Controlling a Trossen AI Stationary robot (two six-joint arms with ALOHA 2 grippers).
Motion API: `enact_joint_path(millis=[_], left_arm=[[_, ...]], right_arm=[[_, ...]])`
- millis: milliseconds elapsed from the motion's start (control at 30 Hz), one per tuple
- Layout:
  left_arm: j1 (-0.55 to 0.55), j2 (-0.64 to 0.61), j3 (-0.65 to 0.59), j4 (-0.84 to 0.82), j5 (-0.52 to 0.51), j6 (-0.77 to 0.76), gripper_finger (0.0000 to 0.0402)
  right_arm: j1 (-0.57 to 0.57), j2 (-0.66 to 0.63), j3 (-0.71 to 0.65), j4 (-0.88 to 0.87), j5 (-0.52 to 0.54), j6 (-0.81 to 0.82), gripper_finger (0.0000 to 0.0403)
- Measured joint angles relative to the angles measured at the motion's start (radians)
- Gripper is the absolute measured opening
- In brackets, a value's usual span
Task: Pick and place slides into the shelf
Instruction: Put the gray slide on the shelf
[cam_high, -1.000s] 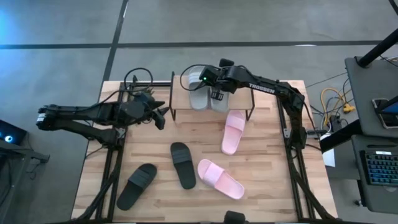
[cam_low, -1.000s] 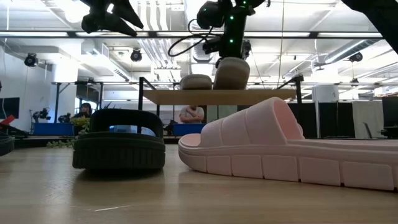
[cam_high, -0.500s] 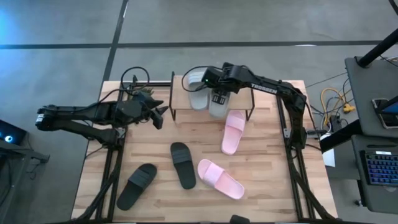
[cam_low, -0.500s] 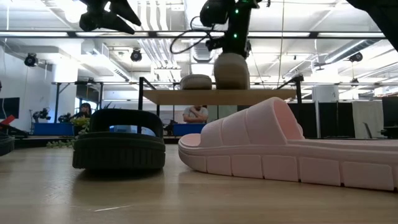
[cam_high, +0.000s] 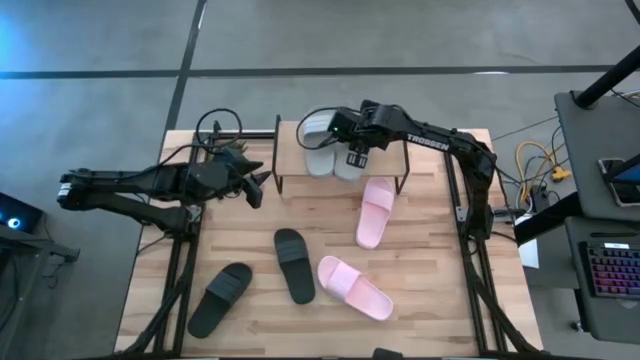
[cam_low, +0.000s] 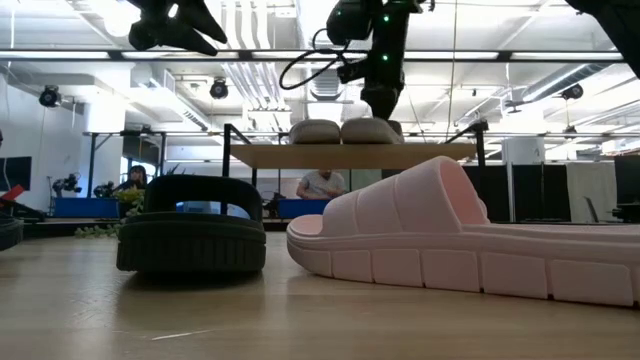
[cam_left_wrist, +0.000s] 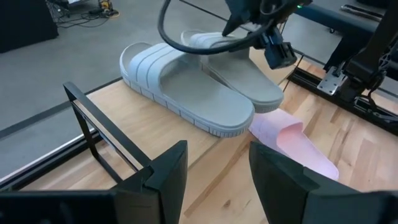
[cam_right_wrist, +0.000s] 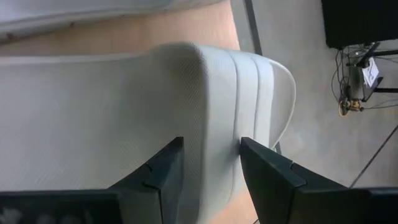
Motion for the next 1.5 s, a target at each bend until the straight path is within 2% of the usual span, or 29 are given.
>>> enact_joint_path(millis=[200,300,367,500,633,700,800,900,1000,1267,1500], left_arm=[[0.007,0.0,0.005,0.0,0.033,-0.012,0.0157],[0.032,-0.002,0.013,-0.002,0.056,-0.039,0.0157],[0.06,-0.003,0.023,0.002,0.079,-0.045,0.0157],[0.176,0.009,0.036,0.006,0.229,-0.046,0.0157],[0.324,0.054,0.037,0.038,0.413,-0.038,0.0155],[0.397,0.09,0.039,0.068,0.506,-0.032,0.0147],[0.491,0.169,0.062,0.099,0.621,0.022,0.0127],[0.565,0.26,0.119,0.103,0.686,0.095,0.0104],[0.622,0.347,0.187,0.096,0.739,0.145,0.0084],[0.742,0.564,0.376,-0.066,0.771,0.263,0.0054],[0.759,0.668,0.441,-0.078,0.806,0.293,0.0051]], right_arm=[[0.036,-0.041,0.003,-0.049,-0.044,0.064,0.0148],[0.041,-0.083,0.017,-0.097,-0.141,0.187,0.0148],[0.04,-0.119,0.017,-0.121,-0.158,0.308,0.0146],[0.004,-0.175,0.013,-0.196,-0.146,0.546,0.0132],[-0.043,-0.23,0.011,-0.233,-0.14,0.639,0.0108],[-0.068,-0.236,0.011,-0.238,-0.146,0.637,0.0094],[-0.111,-0.22,0.001,-0.257,-0.223,0.595,0.0067],[-0.144,-0.196,-0.023,-0.269,-0.301,0.545,0.0042],[-0.168,-0.165,-0.052,-0.267,-0.316,0.499,0.0023],[-0.22,-0.114,-0.098,-0.217,-0.323,0.416,0.0009],[-0.264,-0.114,-0.101,-0.112,-0.394,0.361,0.0009]])
